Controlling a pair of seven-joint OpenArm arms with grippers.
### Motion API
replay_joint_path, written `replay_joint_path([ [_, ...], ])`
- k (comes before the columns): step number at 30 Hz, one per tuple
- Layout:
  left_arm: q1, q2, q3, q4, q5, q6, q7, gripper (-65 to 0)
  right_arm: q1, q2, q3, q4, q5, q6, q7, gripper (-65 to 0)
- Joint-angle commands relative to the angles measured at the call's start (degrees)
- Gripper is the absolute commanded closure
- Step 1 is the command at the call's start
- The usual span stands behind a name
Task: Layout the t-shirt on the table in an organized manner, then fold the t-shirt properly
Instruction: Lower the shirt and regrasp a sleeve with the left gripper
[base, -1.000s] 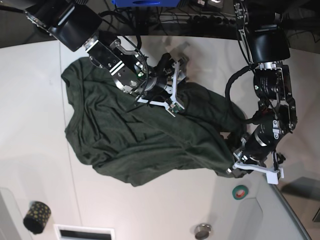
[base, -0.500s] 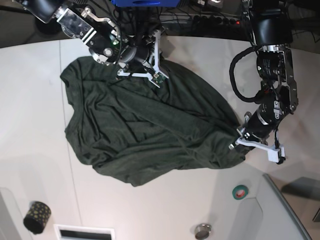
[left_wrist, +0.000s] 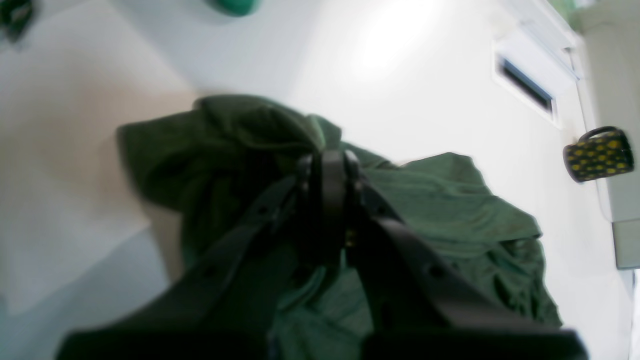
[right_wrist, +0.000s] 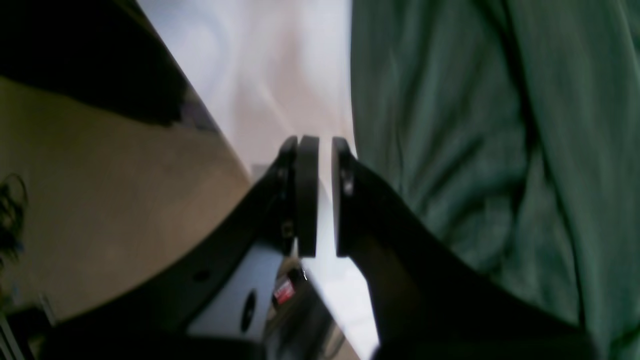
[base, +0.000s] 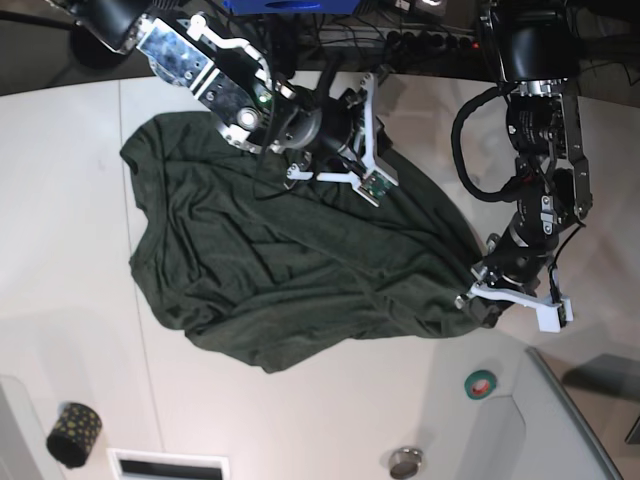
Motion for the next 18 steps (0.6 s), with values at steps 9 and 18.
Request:
replay_joint_path([
  [9,-5.34,-0.40,1.04,-8.36,7.75,-0.60,-1.86,0.0,5.17,-1.78,4.49,-6.37,0.40,-0.07,0.49,-5.0],
  [18,-13.34,2.15,1.12,-10.82,8.11,-0.60,-1.86,0.0,3.32,-1.78,4.58,-6.10,0.40,-0.07,0.49,-5.0],
])
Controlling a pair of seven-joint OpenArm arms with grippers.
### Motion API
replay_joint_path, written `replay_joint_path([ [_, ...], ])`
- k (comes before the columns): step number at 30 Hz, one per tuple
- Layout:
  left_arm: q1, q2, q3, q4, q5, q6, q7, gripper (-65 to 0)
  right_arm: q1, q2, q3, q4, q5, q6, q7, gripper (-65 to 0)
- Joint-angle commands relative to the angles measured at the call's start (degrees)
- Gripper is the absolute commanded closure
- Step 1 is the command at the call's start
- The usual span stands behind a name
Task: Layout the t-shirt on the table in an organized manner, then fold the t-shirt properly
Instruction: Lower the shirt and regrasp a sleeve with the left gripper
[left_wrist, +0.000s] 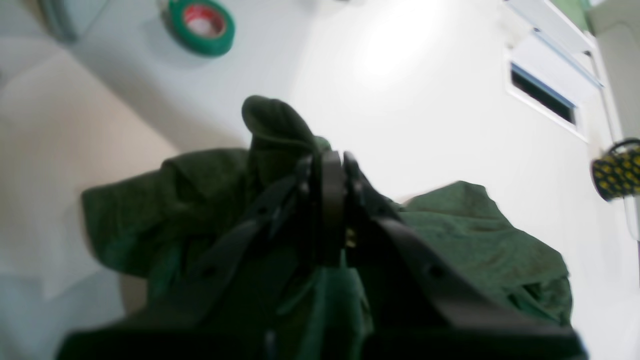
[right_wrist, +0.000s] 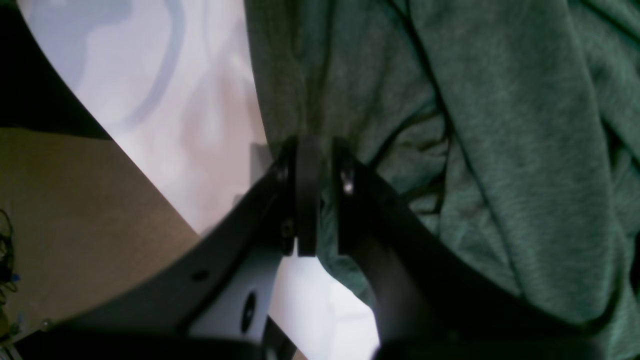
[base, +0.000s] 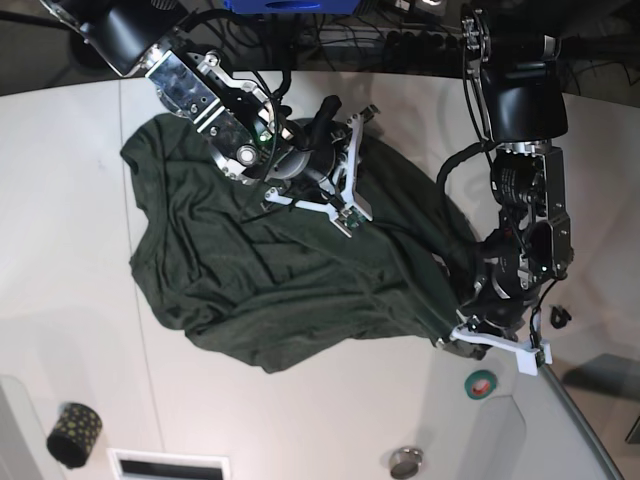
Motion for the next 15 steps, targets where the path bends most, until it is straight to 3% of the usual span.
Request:
replay_joint_path([
  [1,-2.30,-0.16,-0.06,0.83,-0.22,-0.55,-1.27,0.0,0.39,-0.45,0.07,1.24,0.43,0.32,1.14,-5.0],
  [6,-4.06,0.37,1.97,-5.76,-0.05,-0.55,-1.18,0.0,0.22,0.78,0.16,1.42,0.43,0.32,1.14,-5.0],
  [8,-3.62,0.28,2.05,-6.47,-0.13,-0.55,-1.18,-16.3,0.22,0.87,0.16,1.42,0.43,0.32,1.14,-5.0],
  [12,-1.87,0.28,2.05,-4.71,-0.40,-0.55,-1.18,-56.8,-0.49,0.87,0.16,1.42,0.43,0.32,1.14,-5.0],
  [13,-1.07,0.28,2.05,-3.30,-0.40,-0.55,-1.18,-63.8,-0.49,0.87,0.16,1.42,0.43,0.32,1.14,-5.0],
  [15,1.91,0.28,1.97,1.09,-0.57,-0.55,-1.18,-65.0,-0.57,0.87,0.16,1.42,0.43,0.32,1.14,-5.0],
])
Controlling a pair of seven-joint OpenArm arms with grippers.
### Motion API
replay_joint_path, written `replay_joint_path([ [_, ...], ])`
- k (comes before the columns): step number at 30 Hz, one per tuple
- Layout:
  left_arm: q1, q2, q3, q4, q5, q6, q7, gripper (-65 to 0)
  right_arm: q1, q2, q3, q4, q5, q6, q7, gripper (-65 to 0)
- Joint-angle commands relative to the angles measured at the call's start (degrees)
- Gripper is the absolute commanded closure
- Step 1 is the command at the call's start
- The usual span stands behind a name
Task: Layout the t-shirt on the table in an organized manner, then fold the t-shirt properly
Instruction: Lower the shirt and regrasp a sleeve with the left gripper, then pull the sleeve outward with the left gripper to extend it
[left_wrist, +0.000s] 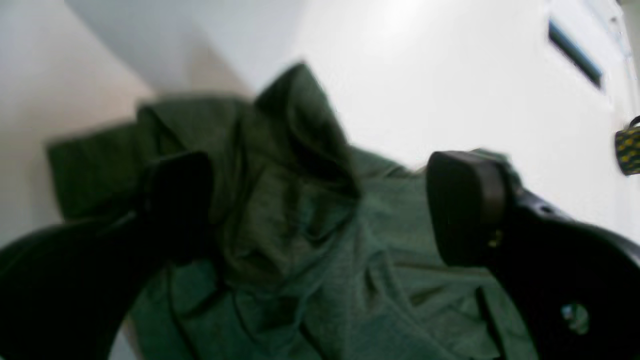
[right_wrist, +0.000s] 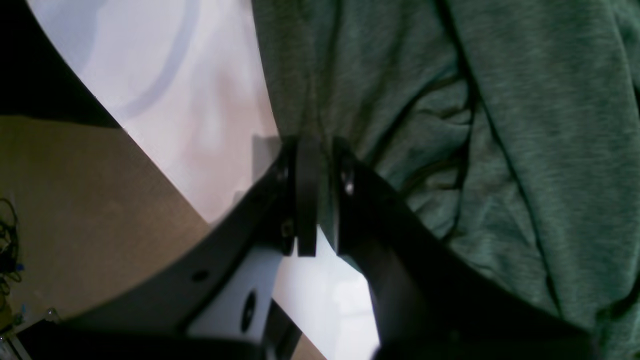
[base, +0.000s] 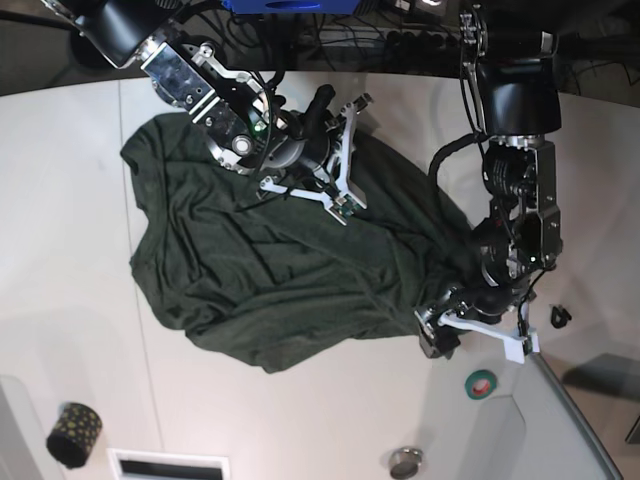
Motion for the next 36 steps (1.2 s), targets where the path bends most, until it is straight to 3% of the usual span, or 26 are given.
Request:
replay_joint_path([
  [1,1.58,-0.16,-0.57,3.38,-0.53,-0.71,-0.59,-65.0,0.76,-0.33,0.14,1.13,0.43,0.32,1.08,-5.0],
  [3,6.32,0.37,-2.42,8.83,-0.44,-0.71,-0.59,-63.7,0.67,-0.33,0.14,1.13,0.43,0.32,1.08,-5.0],
  [7,12.48,0.46,-3.74,12.61,-0.27,-0.71,-0.77,-32.1,0.32,0.90,0.14,1.13,0.43,0.32,1.34,-5.0],
  [10,13.18,-0.07,-3.74,9.45,-0.18,-0.71,-0.77,-17.1,0.32,1.16,0.14,1.13,0.43,0.32,1.34,-5.0],
  [11,13.18,-0.25,-3.91,8.22,-0.18,-0.71,-0.77,-17.3,0.32,1.16,0.14,1.13,0.43,0.32,1.34,-5.0],
  [13,13.01,-0.33,-6.38,6.46,-0.35,-0.71,-0.77,-24.0,0.32,1.16,0.14,1.13,0.43,0.32,1.34,-5.0],
  [16,13.09,0.90,-12.09,5.67,-0.44,-0.71,-0.77,-40.8,0.23,1.16,0.14,1.13,0.43,0.32,1.34,-5.0],
  [18,13.18,1.34,-15.43,5.40,-0.44,-0.71,-0.77,-47.9,-0.03,1.25,0.14,1.13,0.43,0.32,1.34,-5.0],
  [33,5.27,1.34,-17.01,-10.07,-0.44,-0.97,-0.77,-48.7,-0.03,1.25,0.14,1.13,0.43,0.32,1.34,-5.0],
  [36,2.72,1.69,-13.76,-13.67,-0.18,-0.97,-0.94,-48.5,-0.03,1.25,0.14,1.13,0.43,0.32,1.34,-5.0],
])
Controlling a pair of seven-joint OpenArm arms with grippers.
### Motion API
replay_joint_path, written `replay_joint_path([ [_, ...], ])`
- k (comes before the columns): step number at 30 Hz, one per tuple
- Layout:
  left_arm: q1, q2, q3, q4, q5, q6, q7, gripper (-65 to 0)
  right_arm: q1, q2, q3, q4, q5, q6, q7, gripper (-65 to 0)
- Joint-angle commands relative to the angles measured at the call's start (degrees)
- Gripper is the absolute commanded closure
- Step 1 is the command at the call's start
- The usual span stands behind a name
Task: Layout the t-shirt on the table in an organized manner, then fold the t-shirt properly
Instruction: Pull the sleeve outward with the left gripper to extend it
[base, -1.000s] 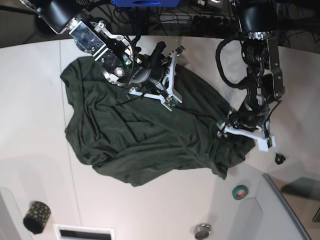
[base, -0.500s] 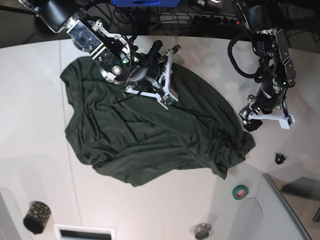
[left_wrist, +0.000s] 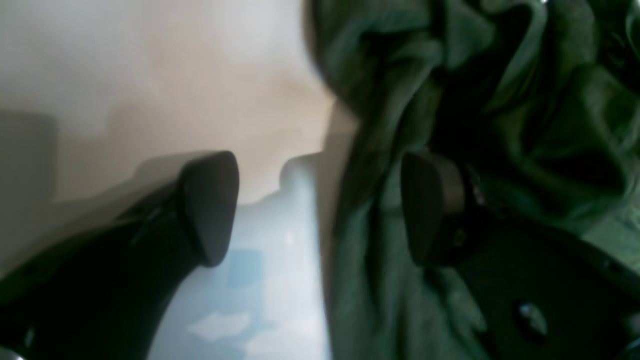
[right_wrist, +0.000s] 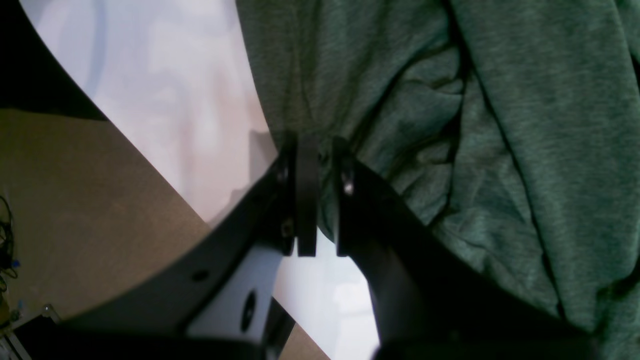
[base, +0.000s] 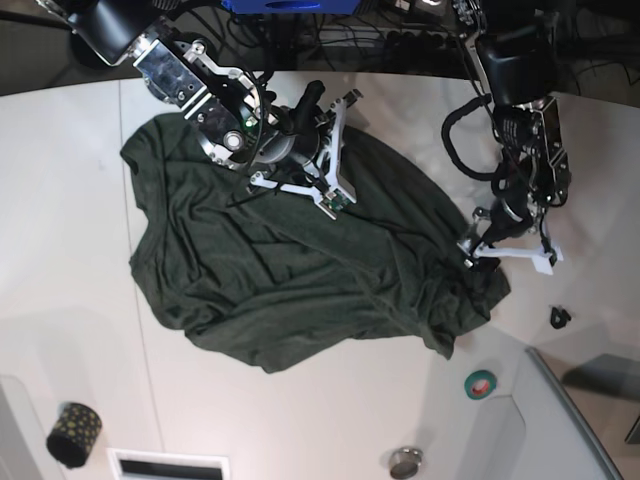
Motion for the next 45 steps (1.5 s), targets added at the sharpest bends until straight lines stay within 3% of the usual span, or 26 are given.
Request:
replay_joint_path([
  [1,-1.22,0.16,1.61,-0.33,-0.44,-0.60,-0.05,-48.4,0.71,-0.28,0.16,1.04,0.43,0.30,0.99,-5.0],
  [3,-1.39,0.25,3.90,-1.64,-0.44,-0.60,-3.57,-44.1,0.71,-0.37,0.16,1.04,0.43,0.30,0.99,-5.0],
  [4,-1.22,0.25,4.87,-2.17,-0.44,-0.60,-5.50,-38.2,0.71,-0.37,0.16,1.04,0.43,0.30,0.99,-5.0],
  [8,-0.34,0.16,5.83,-3.75,-0.53,-0.60,-8.23,-1.2,0.71,-0.28,0.16,1.04,0.43,0.30,0.99,-5.0],
  [9,0.45,0.07,5.83,-3.40,-0.62,-0.60,-8.23,0.0,0.71,-0.28,0.16,1.04,0.43,0.30,0.99,-5.0],
  [19,13.64,-0.37,5.75,18.66,-0.44,-0.34,-8.14,0.0,0.89,-0.28,0.16,1.04,0.43,0.30,0.99,-5.0],
  [24,20.15,0.25,0.65,28.07,-0.44,-0.25,-2.16,0.0,0.97,-0.28,0.16,1.04,0.43,0.30,0.99,-5.0],
  [32,27.71,2.71,-12.28,31.94,-0.44,-0.25,1.88,0.0,0.97,0.42,0.16,1.04,0.43,0.39,0.99,-5.0],
  [42,30.34,2.88,-13.95,33.96,-0.35,-0.25,1.97,0.0,0.80,0.42,0.34,2.36,0.43,0.30,1.17,-5.0],
  [45,32.54,3.06,-13.51,37.83,-0.62,-0.25,2.06,0.0,-1.49,0.51,4.73,5.35,0.43,-1.72,1.17,-5.0],
])
